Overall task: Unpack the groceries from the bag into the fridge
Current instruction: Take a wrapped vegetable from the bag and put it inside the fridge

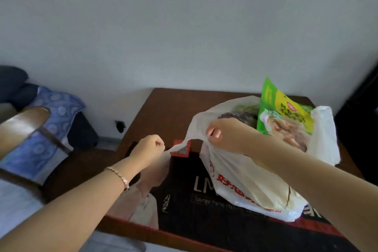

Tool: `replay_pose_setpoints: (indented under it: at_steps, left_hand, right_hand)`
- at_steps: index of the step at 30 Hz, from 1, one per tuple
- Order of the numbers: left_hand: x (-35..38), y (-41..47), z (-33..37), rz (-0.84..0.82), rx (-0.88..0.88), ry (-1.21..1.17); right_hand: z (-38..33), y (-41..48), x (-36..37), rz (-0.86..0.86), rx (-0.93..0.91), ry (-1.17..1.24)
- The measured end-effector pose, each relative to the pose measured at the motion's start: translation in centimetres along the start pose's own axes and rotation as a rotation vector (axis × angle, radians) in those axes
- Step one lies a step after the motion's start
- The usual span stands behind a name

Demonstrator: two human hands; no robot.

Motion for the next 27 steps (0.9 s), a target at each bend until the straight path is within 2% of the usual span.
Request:
replay_pose_setpoints:
  at_steps: [8, 17, 21, 27]
  left_hand:
    - [2.6, 8.7, -4.5, -0.110, -0.046, -0.015]
    - [12.1, 19.7, -4.9, -0.508, 0.014, -0.031]
    - [15.1, 20.6, -5.8, -0.491, 0.083, 0.111]
    - [13.0, 20.2, -5.4, -0.464, 0.100, 0.031]
  right_hand:
    - [-0.8, 9.2, 8.2, -0.089, 0.120, 0.067]
    - [2.2, 12.6, 13.0, -0.060, 0.449, 0.169]
    - [2.6, 12.5, 13.5, -0.041, 0.492, 0.174]
    - [0.6, 11.9, 12.1, -0.076, 0.463, 0.108]
Point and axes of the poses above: each hand's wrist, its own y-axis towards the middle knuckle, its own x-axis out of the palm, z = x × y, the point moved 5 cm from there along y, towards the middle knuckle
